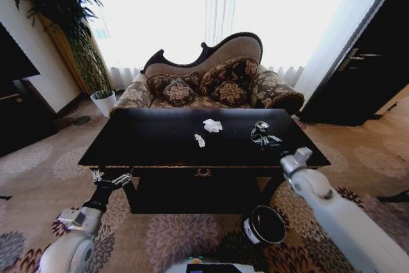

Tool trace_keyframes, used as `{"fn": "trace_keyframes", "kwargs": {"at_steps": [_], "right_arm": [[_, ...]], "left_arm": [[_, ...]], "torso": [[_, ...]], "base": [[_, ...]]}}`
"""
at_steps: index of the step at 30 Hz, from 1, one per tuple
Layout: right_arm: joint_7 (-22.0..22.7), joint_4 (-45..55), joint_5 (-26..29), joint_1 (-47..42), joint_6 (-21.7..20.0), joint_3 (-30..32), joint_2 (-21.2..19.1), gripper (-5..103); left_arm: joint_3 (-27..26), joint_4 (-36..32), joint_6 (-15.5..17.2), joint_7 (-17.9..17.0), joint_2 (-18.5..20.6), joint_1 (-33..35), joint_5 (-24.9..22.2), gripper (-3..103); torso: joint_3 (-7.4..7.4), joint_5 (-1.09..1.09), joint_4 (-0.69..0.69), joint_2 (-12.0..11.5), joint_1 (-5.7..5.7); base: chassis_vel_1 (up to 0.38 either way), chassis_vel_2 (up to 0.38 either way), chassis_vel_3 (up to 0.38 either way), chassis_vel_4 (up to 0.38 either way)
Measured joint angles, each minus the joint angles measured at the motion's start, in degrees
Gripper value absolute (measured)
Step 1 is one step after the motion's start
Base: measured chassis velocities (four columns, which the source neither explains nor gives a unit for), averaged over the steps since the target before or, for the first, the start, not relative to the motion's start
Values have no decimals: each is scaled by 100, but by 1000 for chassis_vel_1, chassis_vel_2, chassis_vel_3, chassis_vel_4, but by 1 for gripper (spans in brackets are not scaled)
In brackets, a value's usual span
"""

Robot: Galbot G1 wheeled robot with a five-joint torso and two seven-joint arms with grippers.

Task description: Move to the front of the table and place the trash on the table into the trash bin.

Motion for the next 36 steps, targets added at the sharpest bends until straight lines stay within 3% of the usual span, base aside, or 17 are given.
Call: {"fn": "trace_keyframes", "kwargs": {"at_steps": [6,11,12,15,17,21,30,36], "right_arm": [[-275,585,-67,-880,227,817,608,0],[-905,922,-519,-1783,852,1549,1425,0],[-905,922,-519,-1783,852,1549,1425,0],[-1117,875,-628,-2283,1261,1805,2121,0],[-1149,831,-646,-2350,1338,1823,2237,0],[-1286,-16,-1121,-2569,2021,1742,2809,0],[-1023,-1479,-1598,-2191,2546,1063,3100,0],[-937,-2951,-2017,-1593,2919,756,2997,0]], "left_arm": [[-1,0,-1,0,0,0,0,100],[0,0,0,1,0,0,0,100],[0,0,0,1,0,0,0,100],[0,0,-1,0,0,0,0,100],[-1,0,-1,0,0,0,0,100],[0,0,-1,0,0,0,0,100],[0,0,0,0,0,0,0,100],[0,0,-1,0,0,0,0,100]], "torso": [[0,-1,0,0,0],[0,-1,-1,0,0],[0,-1,-1,0,0],[0,-1,0,0,0],[0,-2,-1,0,0],[0,-1,-1,0,0],[1,-1,0,-1,1],[1,1,-1,-1,1]], "base": [[0,0,0,0],[0,0,0,0],[0,0,0,0],[0,0,0,0],[0,0,0,0],[0,0,0,0],[0,0,0,0],[0,0,0,0]]}}
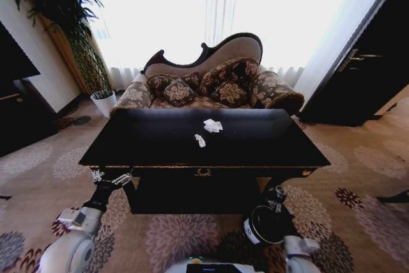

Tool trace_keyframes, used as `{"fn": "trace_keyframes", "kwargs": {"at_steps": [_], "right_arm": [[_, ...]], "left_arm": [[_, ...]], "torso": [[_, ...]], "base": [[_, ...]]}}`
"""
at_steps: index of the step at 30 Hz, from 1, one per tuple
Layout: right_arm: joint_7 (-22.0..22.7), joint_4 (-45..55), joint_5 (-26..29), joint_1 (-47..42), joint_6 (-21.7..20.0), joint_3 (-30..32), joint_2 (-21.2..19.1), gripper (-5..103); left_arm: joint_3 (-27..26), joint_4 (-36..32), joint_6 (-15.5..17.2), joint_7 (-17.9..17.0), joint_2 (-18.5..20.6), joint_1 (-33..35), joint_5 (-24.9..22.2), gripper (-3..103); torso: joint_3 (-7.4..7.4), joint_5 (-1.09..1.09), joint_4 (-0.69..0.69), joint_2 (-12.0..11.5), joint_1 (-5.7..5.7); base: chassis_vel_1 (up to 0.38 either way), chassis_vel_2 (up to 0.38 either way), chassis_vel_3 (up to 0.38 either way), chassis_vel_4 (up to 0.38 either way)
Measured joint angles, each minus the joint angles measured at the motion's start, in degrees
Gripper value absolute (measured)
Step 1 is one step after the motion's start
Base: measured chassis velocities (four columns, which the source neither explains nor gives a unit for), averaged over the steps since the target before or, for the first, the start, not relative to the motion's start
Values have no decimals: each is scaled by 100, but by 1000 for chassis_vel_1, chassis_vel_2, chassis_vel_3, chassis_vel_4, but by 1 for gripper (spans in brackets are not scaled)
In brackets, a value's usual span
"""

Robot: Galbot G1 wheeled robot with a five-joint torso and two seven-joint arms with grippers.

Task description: Move to the front of the table and place the trash on the table into the trash bin.

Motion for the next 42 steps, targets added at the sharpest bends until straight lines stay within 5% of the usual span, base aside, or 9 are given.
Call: {"fn": "trace_keyframes", "kwargs": {"at_steps": [5,13,23,42], "right_arm": [[152,-1521,-1065,561,720,-113,-133,0],[621,-3435,-1645,1302,1146,-269,-284,0],[805,-4537,-1730,2105,1046,-269,-413,0],[875,-4757,-1539,2458,529,-322,-407,0]], "left_arm": [[-1,0,0,0,0,0,0,100],[0,0,0,0,0,0,0,100],[0,0,0,0,0,0,0,100],[0,0,0,0,0,0,0,100]], "torso": [[0,-1,2,0,0],[0,-2,1,0,0],[0,-2,1,-1,0],[0,-2,1,0,0]], "base": [[0,0,0,0],[0,0,0,0],[0,0,0,0],[0,0,0,0]]}}
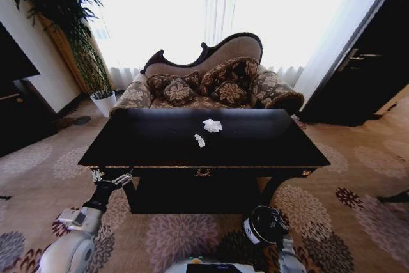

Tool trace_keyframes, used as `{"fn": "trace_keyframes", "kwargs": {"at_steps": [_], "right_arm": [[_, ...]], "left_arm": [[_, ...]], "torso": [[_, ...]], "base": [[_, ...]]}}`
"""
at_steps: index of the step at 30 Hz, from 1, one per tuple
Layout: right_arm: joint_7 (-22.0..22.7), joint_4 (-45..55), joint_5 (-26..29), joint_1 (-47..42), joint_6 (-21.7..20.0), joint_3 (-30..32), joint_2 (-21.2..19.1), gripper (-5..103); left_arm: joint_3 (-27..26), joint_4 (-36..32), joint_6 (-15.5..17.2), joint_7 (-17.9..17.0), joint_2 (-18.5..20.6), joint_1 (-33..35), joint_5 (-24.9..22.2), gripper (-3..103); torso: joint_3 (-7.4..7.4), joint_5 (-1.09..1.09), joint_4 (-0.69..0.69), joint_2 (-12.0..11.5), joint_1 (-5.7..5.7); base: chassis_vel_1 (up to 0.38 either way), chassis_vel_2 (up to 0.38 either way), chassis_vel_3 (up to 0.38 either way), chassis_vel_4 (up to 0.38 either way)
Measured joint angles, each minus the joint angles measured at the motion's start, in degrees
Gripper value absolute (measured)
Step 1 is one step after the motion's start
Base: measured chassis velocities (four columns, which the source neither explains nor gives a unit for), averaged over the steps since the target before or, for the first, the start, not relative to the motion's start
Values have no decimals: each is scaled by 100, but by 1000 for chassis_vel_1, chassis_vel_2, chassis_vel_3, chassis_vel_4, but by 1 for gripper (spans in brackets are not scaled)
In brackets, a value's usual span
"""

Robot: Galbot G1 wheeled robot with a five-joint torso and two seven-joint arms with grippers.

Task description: Move to the front of the table and place the trash on the table into the trash bin.

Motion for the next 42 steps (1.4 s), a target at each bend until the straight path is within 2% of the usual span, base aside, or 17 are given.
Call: {"fn": "trace_keyframes", "kwargs": {"at_steps": [1,2,3,5,8,11,13,17,19,23,25,28,37,40,42], "right_arm": [[-19,15,-2,-9,-26,1,4,0],[-35,19,-4,-16,-42,2,7,5],[-35,19,-4,-16,-42,2,7,5],[-49,25,-4,-32,-73,6,14,16],[-51,30,-6,-48,-89,8,19,21],[-54,46,-7,-62,-91,9,28,37],[-55,59,-7,-67,-92,10,34,37],[-60,84,-11,-66,-92,7,48,60],[-62,91,-11,-66,-92,6,50,60],[-69,113,-12,-92,-90,5,60,82],[-72,122,-12,-108,-87,4,64,82],[-80,177,-14,-174,-73,1,87,97],[-234,518,-30,-538,186,31,134,100],[-672,910,121,-934,328,48,212,100],[-777,966,170,-990,358,52,224,100]], "left_arm": [[0,0,0,0,0,0,0,100],[0,0,0,0,0,0,0,100],[0,0,0,0,0,0,0,100],[0,0,0,0,0,0,0,100],[0,0,0,0,0,0,0,100],[0,0,0,0,0,0,0,100],[0,0,0,0,0,0,0,100],[0,0,0,0,0,0,0,100],[0,0,0,0,0,0,0,100],[0,0,0,0,0,0,0,100],[0,0,0,0,0,0,0,100],[0,0,0,0,0,0,0,100],[0,0,0,0,0,0,0,100],[0,0,0,0,0,0,0,100],[0,0,0,0,0,0,0,100]], "torso": [[0,0,0,0,0],[0,1,0,0,0],[0,1,0,0,0],[0,0,0,0,0],[0,1,0,0,0],[0,0,0,1,0],[0,0,0,0,0],[0,0,0,1,0],[0,0,0,1,0],[0,0,0,1,0],[0,0,0,1,0],[0,0,0,1,0],[0,0,0,1,0],[0,0,-1,1,-1],[-1,1,-1,1,-1]], "base": [[0,0,0,0],[0,0,0,0],[0,0,0,0],[0,0,0,0],[0,0,0,0],[0,0,0,0],[0,0,0,0],[0,0,0,0],[0,0,0,0],[0,0,0,0],[0,0,0,0],[0,0,0,0],[0,0,0,0],[0,0,0,0],[0,0,0,0]]}}
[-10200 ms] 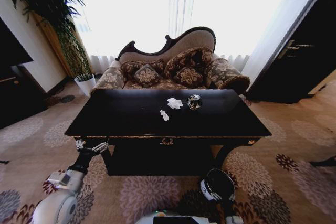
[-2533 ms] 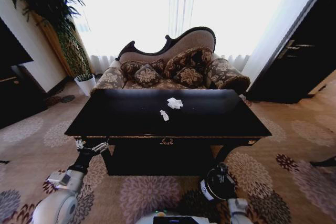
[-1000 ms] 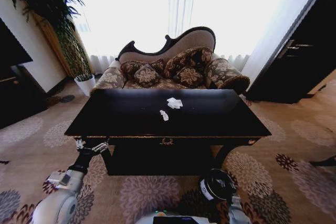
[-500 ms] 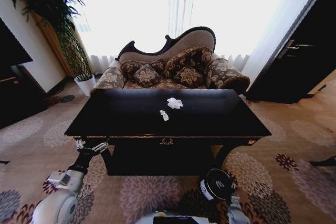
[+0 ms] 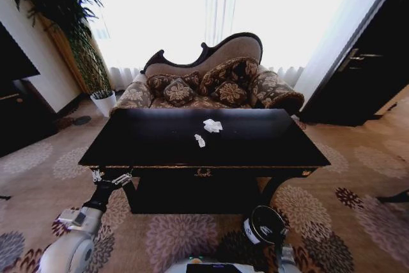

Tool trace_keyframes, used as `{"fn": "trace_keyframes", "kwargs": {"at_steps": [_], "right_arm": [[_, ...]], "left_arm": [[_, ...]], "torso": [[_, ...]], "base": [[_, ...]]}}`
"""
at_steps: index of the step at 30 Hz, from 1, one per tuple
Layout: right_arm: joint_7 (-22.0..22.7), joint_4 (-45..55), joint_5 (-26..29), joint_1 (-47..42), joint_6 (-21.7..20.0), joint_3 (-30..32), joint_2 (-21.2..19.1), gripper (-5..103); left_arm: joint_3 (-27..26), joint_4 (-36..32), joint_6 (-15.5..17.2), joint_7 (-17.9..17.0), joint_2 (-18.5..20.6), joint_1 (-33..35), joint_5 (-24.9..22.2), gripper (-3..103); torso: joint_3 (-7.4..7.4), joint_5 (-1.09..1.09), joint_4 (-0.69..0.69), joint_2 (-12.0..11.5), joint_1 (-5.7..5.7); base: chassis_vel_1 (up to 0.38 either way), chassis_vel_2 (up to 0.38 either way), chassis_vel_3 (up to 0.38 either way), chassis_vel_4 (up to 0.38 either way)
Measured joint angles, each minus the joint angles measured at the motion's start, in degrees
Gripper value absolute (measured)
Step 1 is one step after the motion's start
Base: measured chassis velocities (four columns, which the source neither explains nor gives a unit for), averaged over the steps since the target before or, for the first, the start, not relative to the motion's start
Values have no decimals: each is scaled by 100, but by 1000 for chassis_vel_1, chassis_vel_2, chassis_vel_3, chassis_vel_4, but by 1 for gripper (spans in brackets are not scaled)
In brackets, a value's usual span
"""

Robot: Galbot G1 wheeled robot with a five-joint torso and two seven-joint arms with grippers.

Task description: Move to the front of the table and place the trash on the table into the trash bin.

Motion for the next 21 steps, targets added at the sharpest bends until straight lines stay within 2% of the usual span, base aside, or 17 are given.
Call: {"fn": "trace_keyframes", "kwargs": {"at_steps": [3,5,7,8,11,15,21], "right_arm": [[-752,352,534,-364,185,41,56,100],[-908,431,673,-436,201,49,61,100],[-1433,681,1079,-669,255,97,77,100],[-1433,681,1079,-669,255,97,77,100],[-2066,1157,1507,-1055,319,186,121,100],[-2229,1655,1693,-1420,333,306,190,100],[-2162,2698,1762,-2076,339,560,359,100]], "left_arm": [[0,0,0,0,0,0,0,100],[0,0,0,0,0,0,0,100],[0,0,0,0,0,0,0,100],[0,0,0,0,0,0,0,100],[0,0,0,0,0,0,0,100],[0,0,0,0,0,0,0,100],[0,0,0,0,0,0,0,100]], "torso": [[0,-1,0,0,0],[0,-1,0,0,0],[0,-1,0,0,0],[0,-1,0,0,0],[0,-1,0,0,0],[0,-1,0,0,0],[0,-2,0,0,0]], "base": [[0,0,0,0],[0,0,0,0],[0,0,0,0],[0,0,0,0],[0,0,0,0],[0,0,0,0],[0,0,0,0]]}}
